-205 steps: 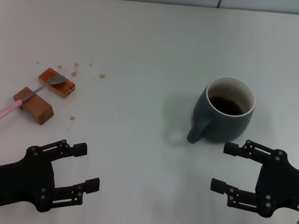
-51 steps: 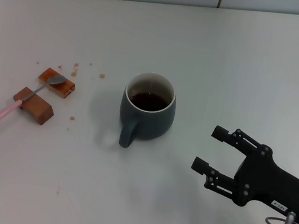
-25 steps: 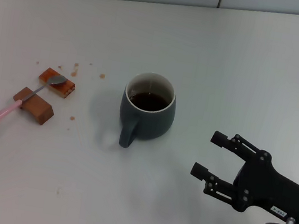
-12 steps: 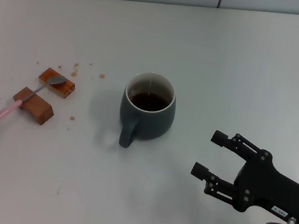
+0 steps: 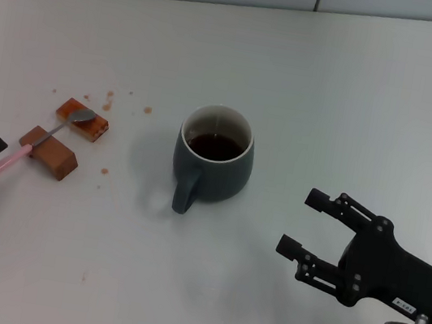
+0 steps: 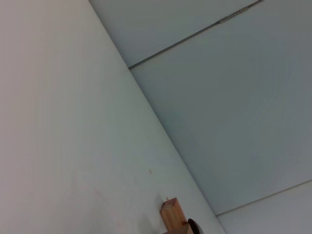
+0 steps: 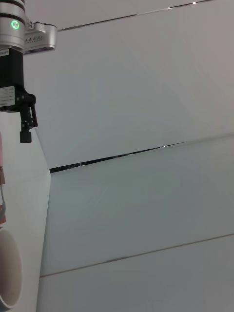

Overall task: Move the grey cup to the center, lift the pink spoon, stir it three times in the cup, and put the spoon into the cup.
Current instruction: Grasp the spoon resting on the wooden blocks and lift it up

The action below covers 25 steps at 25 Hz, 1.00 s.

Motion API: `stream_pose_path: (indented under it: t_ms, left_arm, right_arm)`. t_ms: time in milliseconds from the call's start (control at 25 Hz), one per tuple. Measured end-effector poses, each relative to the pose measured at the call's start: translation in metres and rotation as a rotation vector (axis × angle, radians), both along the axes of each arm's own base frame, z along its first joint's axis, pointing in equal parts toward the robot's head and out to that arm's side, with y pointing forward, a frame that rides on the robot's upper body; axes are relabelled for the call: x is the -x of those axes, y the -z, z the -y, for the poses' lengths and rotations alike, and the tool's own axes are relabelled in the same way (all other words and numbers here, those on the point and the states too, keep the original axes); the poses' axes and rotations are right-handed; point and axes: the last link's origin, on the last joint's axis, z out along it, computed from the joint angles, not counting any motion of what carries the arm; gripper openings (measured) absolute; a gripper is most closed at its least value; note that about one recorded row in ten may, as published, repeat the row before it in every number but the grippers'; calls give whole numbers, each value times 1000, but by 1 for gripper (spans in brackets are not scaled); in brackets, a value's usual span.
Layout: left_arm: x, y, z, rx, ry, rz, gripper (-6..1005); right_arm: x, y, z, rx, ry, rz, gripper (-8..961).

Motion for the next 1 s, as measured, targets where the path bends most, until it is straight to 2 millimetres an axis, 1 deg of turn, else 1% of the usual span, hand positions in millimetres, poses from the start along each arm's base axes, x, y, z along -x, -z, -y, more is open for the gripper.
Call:
stream_pose_path:
  t_ms: [1000]
  left_arm:
    - [-6,12,-6,32,3,19,764]
  right_arm:
    - [1,-1,1,2,-6,-9,816]
